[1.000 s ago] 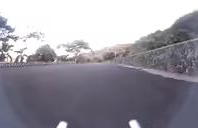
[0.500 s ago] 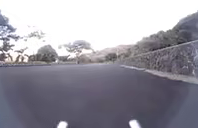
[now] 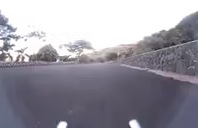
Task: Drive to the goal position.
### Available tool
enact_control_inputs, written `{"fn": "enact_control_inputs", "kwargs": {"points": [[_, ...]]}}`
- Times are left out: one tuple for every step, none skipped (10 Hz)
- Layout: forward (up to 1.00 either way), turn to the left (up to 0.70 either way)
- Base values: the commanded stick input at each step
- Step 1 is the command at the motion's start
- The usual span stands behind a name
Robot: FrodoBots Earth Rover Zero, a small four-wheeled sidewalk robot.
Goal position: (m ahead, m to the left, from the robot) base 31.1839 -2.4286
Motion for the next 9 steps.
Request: {"fn": "enact_control_inputs", "kwargs": {"points": [[0.70,0.00],[0.70,0.00],[0.70,0.00],[0.70,0.00],[0.70,-0.13],[0.70,-0.35],[0.70,-0.35],[0.70,-0.35],[0.70,-0.35]]}}
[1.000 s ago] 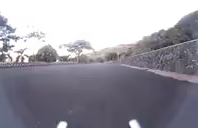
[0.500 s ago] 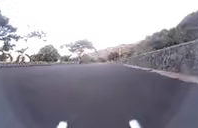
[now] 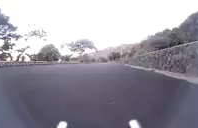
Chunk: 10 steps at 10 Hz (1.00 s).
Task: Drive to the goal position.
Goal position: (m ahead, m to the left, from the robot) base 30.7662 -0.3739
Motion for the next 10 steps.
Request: {"fn": "enact_control_inputs", "kwargs": {"points": [[0.70,-0.35],[0.70,-0.35],[0.70,-0.35],[0.70,-0.35],[0.70,-0.35],[0.70,-0.35],[0.70,-0.35],[0.70,-0.35],[0.70,-0.31],[0.70,-0.18]]}}
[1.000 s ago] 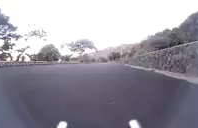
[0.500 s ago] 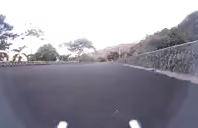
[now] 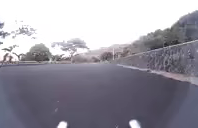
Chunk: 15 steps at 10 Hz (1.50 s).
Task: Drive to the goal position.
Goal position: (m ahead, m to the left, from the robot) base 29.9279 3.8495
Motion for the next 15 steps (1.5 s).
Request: {"fn": "enact_control_inputs", "kwargs": {"points": [[0.70,-0.04],[0.70,0.00],[0.70,0.00],[0.70,0.00],[0.70,0.00],[0.70,0.00],[0.70,0.00],[0.70,0.00],[0.70,0.00],[0.70,0.00],[0.70,0.00],[0.70,0.00],[0.70,0.00],[0.70,0.00],[0.70,0.00]]}}
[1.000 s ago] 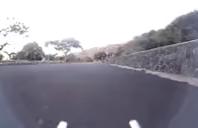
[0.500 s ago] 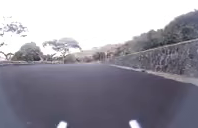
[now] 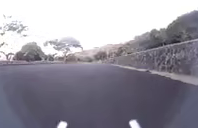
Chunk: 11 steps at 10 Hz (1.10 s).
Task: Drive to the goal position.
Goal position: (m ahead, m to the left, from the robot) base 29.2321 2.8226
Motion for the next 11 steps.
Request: {"fn": "enact_control_inputs", "kwargs": {"points": [[0.70,0.00],[0.70,0.00],[0.70,0.00],[0.70,0.00],[0.70,0.00],[0.70,0.00],[0.70,0.00],[0.70,0.00],[0.70,0.00],[0.70,0.00],[0.70,0.00]]}}
